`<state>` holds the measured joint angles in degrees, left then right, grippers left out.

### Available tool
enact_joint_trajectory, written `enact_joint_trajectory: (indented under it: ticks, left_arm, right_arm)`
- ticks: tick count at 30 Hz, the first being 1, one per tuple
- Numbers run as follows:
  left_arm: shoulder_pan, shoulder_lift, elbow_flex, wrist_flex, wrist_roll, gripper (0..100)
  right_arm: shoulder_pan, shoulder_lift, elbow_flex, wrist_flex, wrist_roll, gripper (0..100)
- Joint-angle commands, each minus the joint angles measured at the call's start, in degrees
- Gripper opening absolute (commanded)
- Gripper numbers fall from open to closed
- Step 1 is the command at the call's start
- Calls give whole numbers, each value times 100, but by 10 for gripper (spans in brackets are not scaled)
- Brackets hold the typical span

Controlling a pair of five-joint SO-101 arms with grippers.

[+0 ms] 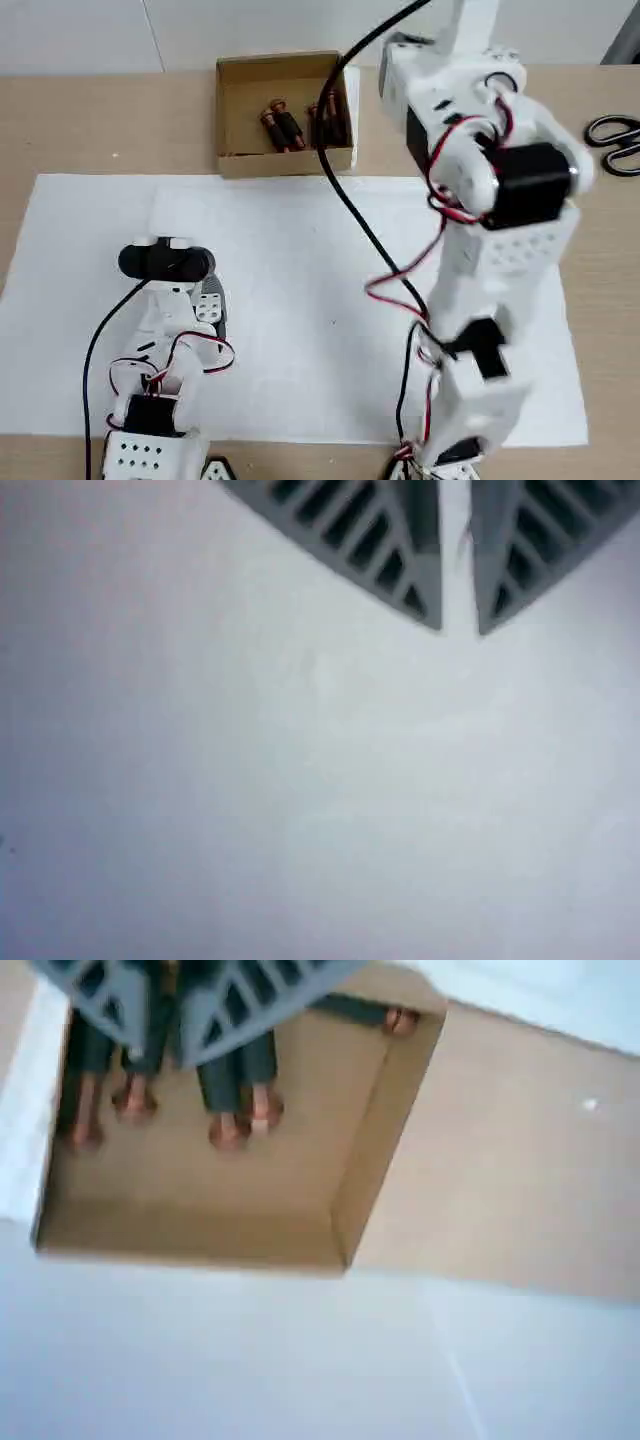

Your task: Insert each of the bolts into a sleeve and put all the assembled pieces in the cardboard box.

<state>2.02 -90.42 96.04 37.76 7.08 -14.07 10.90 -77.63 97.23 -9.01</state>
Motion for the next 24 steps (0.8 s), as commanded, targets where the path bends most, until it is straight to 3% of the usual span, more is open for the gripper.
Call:
enact_joint_trajectory:
  ticks: [1,13,24]
  left_arm:
    - [9,-62,-66,-70,-44,7]
    - [26,-62,-66,-70,-35,7]
    - [-9,-62,-66,-70,0,7]
  right_arm:
    - [75,-1569,1591,13,53,2]
    - [84,-5402,7305,-409,-18,2]
    - [84,-8356,11886,-1754,-246,2]
